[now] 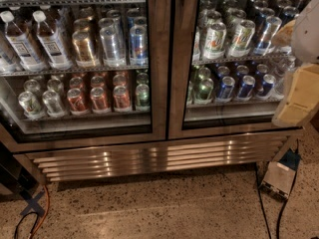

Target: Open right fridge door

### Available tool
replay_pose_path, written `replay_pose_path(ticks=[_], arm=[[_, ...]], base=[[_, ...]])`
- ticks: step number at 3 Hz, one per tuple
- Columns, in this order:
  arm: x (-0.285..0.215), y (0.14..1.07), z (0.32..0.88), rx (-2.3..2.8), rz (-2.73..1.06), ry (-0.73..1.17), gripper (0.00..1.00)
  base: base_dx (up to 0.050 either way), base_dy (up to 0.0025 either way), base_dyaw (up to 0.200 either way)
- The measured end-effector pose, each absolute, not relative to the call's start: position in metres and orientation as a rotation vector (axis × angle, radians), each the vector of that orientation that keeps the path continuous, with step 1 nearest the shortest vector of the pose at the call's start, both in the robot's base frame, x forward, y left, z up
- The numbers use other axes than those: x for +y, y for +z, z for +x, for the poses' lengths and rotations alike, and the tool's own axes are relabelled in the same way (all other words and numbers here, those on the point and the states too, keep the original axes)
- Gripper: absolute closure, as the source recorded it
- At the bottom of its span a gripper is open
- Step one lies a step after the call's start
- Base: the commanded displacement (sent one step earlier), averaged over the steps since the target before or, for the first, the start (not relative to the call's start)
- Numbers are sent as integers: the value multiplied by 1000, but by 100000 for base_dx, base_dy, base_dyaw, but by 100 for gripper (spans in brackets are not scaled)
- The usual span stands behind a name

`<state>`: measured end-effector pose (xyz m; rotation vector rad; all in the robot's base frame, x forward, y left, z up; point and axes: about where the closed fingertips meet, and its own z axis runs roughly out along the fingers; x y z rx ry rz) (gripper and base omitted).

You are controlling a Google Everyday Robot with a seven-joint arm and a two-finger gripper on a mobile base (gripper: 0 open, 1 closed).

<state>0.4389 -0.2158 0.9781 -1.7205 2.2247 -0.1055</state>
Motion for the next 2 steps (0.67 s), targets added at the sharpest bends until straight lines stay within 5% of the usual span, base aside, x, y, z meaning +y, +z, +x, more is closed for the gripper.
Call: replay_pose_path(ticks=[1,2], arm=[[-216,978,439,2225,-1720,-106,0],[-216,978,439,2225,-1720,-106,19]], base=[[0,0,0],[0,0,0]])
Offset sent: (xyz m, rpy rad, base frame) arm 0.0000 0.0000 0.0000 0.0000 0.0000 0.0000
